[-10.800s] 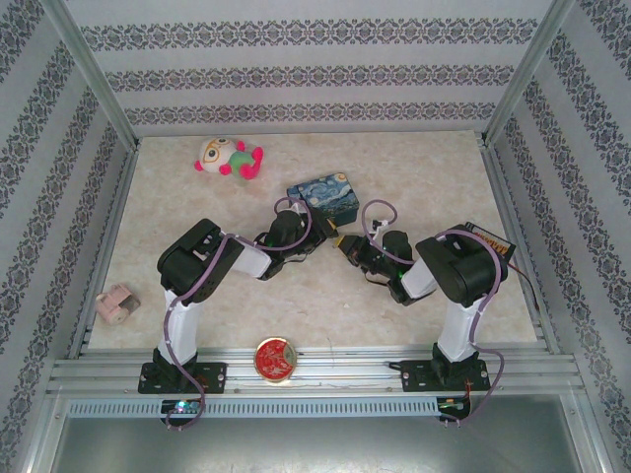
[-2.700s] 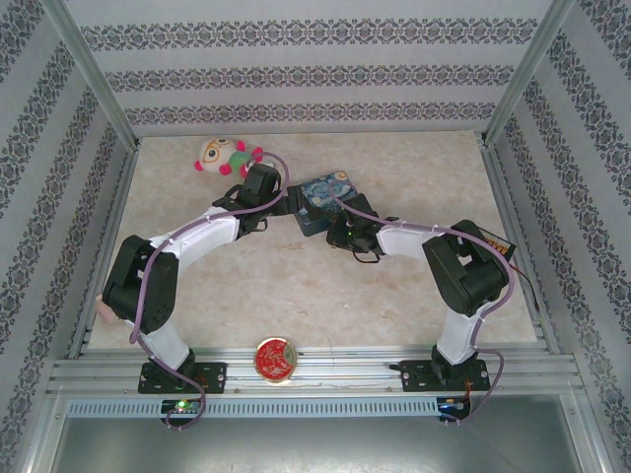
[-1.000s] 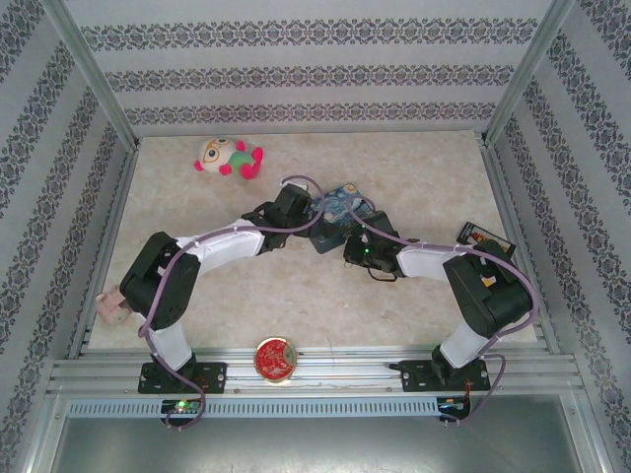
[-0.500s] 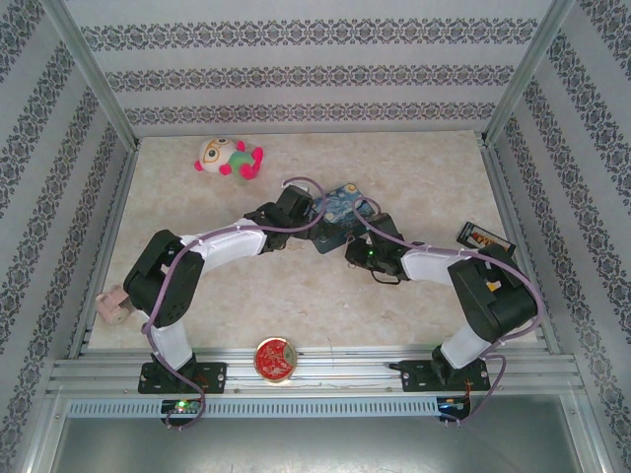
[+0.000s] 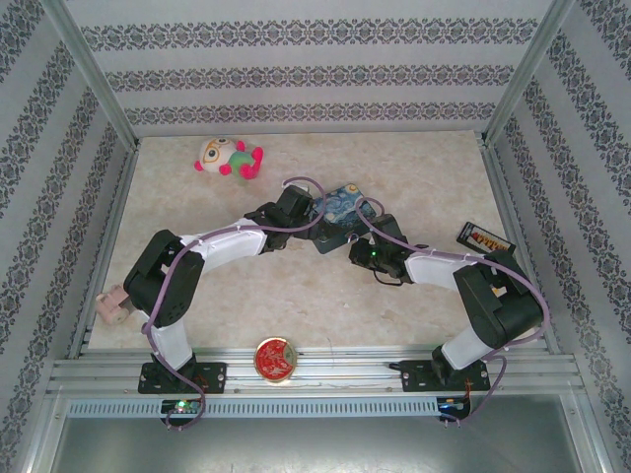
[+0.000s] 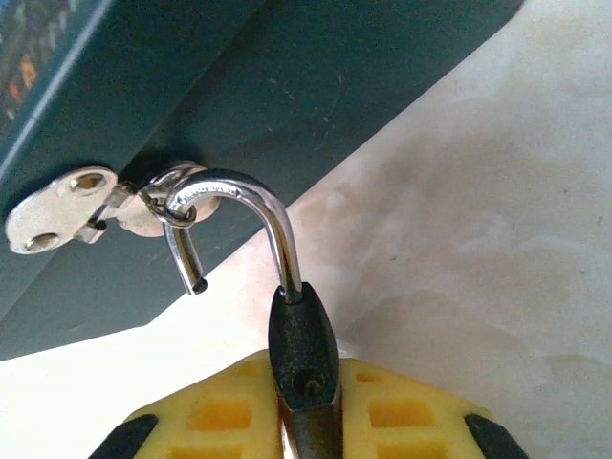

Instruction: Unlock the padlock with the key

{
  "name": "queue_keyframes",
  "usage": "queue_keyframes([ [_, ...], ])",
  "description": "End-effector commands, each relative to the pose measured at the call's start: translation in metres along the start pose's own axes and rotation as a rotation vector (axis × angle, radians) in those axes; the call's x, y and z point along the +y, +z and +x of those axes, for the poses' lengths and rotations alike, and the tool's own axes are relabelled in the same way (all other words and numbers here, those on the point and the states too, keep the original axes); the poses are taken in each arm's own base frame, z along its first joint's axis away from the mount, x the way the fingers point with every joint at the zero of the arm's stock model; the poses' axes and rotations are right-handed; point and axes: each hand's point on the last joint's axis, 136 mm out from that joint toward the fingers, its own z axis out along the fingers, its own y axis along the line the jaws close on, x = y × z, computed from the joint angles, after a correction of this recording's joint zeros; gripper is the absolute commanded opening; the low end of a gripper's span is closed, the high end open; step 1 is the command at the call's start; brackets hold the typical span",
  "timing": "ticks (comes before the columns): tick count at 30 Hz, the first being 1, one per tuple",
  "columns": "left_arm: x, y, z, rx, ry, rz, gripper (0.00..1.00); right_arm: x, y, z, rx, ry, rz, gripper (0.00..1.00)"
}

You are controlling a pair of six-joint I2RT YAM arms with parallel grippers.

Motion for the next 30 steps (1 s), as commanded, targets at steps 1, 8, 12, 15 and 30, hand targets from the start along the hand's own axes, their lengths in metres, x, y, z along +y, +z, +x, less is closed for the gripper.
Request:
queue_keyframes([
  [1, 0.004, 0.003, 0.012, 0.048, 0.031, -0.038, 0.99, -0.007, -0.006, -0.006, -0.026, 0.022, 0.027, 0.12],
  [8, 0.006, 0.003, 0.013, 0.047, 0.022, -0.05, 0.99, -0.003, -0.005, -0.01, -0.036, 0.041, 0.001, 0.09],
  [12, 0.008, 0.004, 0.015, 0.053, 0.019, -0.063, 0.99, 0.001, -0.005, -0.012, -0.04, 0.048, -0.013, 0.09],
  [15, 0.009, 0.004, 0.016, 0.059, 0.019, -0.066, 0.99, 0.002, -0.005, -0.014, -0.045, 0.055, -0.021, 0.08],
  [30, 0.009, -0.003, 0.011, 0.05, 0.005, -0.065, 0.99, 0.012, -0.003, -0.02, -0.045, 0.078, -0.096, 0.05],
])
